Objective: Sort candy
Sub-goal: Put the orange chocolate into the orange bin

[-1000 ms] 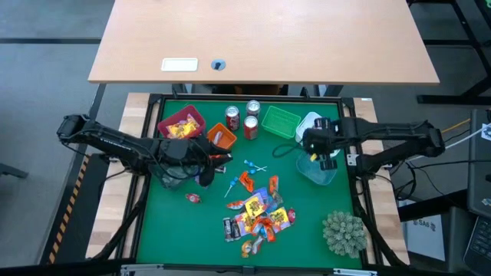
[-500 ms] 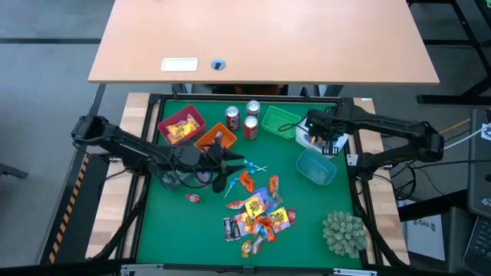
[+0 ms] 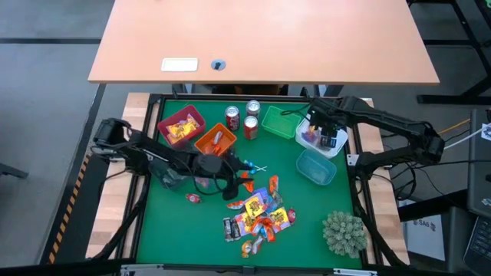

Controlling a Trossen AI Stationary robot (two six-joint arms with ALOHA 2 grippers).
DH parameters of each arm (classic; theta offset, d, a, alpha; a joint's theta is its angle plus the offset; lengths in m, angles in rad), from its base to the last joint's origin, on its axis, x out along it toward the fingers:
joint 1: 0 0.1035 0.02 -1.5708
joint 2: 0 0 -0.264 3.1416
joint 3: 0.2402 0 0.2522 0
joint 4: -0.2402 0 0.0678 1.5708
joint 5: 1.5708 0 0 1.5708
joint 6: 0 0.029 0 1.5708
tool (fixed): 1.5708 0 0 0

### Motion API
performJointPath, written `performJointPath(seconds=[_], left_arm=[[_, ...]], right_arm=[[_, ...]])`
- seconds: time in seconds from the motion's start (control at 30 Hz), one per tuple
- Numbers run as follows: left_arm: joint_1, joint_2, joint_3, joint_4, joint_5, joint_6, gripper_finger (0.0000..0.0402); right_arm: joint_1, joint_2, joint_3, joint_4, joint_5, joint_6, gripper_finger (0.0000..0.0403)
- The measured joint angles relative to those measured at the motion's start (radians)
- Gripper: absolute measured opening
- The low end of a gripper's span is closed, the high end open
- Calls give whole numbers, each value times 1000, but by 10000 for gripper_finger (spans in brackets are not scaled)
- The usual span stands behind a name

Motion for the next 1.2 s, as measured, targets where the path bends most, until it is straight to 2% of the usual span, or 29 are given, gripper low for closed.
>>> performJointPath(seconds=[0.17, 0.4, 0.6, 1.03, 1.2], left_arm=[[0, 68, 0, -12, 0, 71, 176], [0, 139, 0, -71, 3, 203, 176], [-1, 149, 0, -156, 75, 317, 176], [47, 148, 0, -264, 64, 319, 176], [53, 148, 0, -298, 64, 311, 161]], right_arm=[[0, 0, 0, 8, -9, 0, 184], [1, 0, 0, 23, -9, 0, 188], [1, 0, 0, 25, -43, 0, 189], [1, 0, 0, 65, -249, 5, 189], [1, 0, 0, 95, -281, 16, 189]])
